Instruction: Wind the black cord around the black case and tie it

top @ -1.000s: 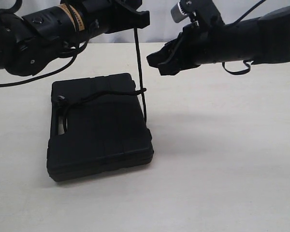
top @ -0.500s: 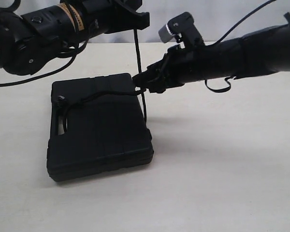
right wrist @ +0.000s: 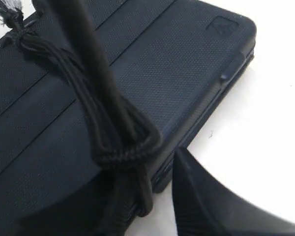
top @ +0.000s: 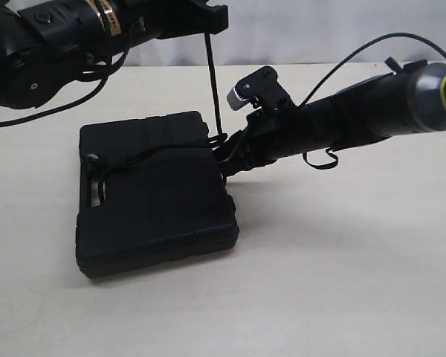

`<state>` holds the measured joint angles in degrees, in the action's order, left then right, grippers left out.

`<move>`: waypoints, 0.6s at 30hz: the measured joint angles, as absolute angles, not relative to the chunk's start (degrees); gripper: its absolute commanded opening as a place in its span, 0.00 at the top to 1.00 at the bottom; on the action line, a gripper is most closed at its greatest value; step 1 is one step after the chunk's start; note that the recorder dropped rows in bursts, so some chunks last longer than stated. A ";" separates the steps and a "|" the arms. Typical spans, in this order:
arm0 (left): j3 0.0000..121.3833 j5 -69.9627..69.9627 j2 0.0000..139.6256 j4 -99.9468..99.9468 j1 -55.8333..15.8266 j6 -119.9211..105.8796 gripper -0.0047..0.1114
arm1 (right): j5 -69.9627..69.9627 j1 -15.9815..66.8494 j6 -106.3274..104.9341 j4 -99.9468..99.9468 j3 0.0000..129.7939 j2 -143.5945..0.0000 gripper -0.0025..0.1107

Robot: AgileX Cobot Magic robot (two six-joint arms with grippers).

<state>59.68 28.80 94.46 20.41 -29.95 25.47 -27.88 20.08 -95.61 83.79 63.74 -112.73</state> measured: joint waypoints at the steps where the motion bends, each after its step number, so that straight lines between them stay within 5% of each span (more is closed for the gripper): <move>1: 59.68 28.80 94.29 20.65 -29.95 25.47 0.96 | -27.88 20.08 -95.71 83.66 63.74 -112.73 0.76; 4: 59.68 28.80 94.13 20.75 -29.95 25.36 0.96 | -30.21 20.08 -95.98 82.25 63.74 -112.73 0.70; 8: 59.68 29.19 93.77 20.91 -29.95 25.24 0.96 | -30.73 20.06 -95.47 79.09 63.74 -110.92 0.47; 18: 59.68 27.93 93.10 21.02 -29.95 22.42 0.96 | -33.45 18.45 -96.40 86.87 63.74 -106.21 0.51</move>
<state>59.68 27.93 93.10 21.02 -29.95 22.42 -33.45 18.45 -96.40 86.87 63.74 -106.21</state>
